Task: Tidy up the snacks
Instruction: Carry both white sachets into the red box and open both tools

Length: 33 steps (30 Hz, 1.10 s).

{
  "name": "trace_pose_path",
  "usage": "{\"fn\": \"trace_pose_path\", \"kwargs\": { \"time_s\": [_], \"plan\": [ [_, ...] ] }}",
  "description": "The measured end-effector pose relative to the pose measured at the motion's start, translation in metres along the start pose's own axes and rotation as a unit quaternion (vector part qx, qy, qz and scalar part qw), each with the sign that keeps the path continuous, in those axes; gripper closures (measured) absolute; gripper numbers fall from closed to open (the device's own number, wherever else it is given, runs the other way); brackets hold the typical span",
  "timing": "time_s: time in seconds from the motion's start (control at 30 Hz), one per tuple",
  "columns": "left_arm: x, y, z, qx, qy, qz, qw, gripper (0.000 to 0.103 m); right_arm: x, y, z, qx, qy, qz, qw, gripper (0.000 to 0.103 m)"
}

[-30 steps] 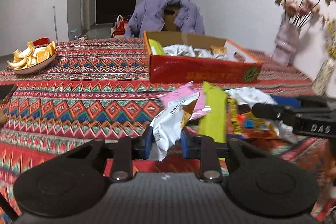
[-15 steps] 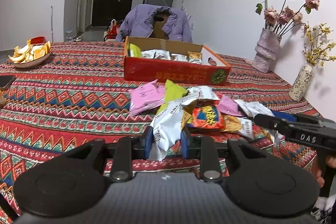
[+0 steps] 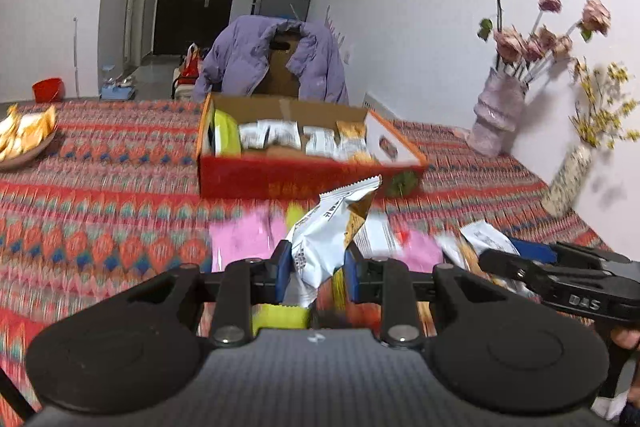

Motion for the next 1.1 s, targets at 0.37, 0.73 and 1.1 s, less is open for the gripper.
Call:
{"fn": "trace_pose_path", "kwargs": {
  "time_s": [0.37,0.73,1.1],
  "plan": [
    [0.147,-0.047,-0.119,-0.012,-0.025,-0.016,0.9995,0.075,0.170,0.036,-0.107,0.027,-0.039,-0.025,0.999,0.055],
    [0.264,-0.097,-0.119,-0.026,-0.099,-0.060,0.9929,0.075,0.328,0.042,-0.114,0.070,-0.139,-0.016,0.988,0.055],
    [0.264,-0.098,-0.114,-0.020,-0.097,-0.045,0.9941,0.058,0.351,0.041,-0.112,0.122,-0.156,-0.034,0.980,0.045]
  ]
}}
Point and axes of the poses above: each gripper's, at about its wrist camera, not at the fingertips, and x roughly the way its jaws point, y to its right, z to its underside, the point moved 6 cm from there along x, roughly the way its jaws point, and after that the axes turned 4 degrees about z, right-handed, at the moved point
